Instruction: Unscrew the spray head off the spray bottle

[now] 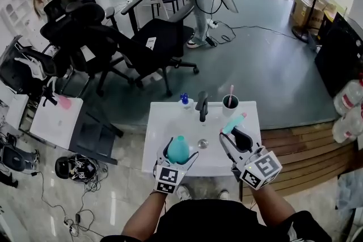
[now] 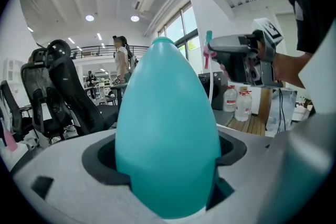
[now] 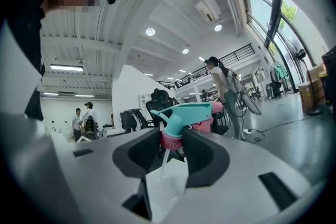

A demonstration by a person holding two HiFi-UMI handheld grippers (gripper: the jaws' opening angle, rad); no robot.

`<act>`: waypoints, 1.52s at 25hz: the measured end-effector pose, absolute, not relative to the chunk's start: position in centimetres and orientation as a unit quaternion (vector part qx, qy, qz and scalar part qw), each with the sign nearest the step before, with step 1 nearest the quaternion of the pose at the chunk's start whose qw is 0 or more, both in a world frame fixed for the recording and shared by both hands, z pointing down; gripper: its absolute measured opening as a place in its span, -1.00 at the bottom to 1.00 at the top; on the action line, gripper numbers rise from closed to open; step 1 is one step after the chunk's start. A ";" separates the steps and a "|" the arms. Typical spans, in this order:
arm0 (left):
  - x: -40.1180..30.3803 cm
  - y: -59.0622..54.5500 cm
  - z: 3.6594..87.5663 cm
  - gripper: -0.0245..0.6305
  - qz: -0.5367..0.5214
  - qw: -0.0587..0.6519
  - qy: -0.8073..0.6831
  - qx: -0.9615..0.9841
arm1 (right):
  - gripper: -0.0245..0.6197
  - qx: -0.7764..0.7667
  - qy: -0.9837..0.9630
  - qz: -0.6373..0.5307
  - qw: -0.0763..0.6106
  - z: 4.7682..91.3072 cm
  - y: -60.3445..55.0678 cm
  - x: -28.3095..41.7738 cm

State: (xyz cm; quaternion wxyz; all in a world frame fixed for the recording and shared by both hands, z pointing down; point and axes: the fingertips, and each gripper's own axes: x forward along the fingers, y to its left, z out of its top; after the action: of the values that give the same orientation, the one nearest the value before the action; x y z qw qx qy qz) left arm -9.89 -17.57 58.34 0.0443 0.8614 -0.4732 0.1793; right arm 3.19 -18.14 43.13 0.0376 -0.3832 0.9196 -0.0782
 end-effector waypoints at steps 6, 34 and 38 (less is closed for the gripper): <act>-10.2 -18.3 56.6 0.49 0.161 0.038 -0.487 0.858 | -0.49 -0.392 0.915 -0.098 0.004 47.0 -18.2 3.3; -8.8 -18.0 55.5 0.49 0.146 0.030 -0.483 0.863 | -0.49 -0.486 0.870 -0.034 -0.074 51.3 -18.6 8.7; -8.5 -17.9 55.4 0.49 0.151 0.027 -0.481 0.863 | -0.49 -0.488 0.869 -0.036 -0.070 51.1 -18.6 8.9</act>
State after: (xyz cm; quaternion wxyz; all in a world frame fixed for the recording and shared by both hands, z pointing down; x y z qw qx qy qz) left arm -8.52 -17.85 55.43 0.0267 0.8630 -0.4814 0.1506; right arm 8.86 -18.59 51.11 -0.0695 -0.4882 0.8692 -0.0358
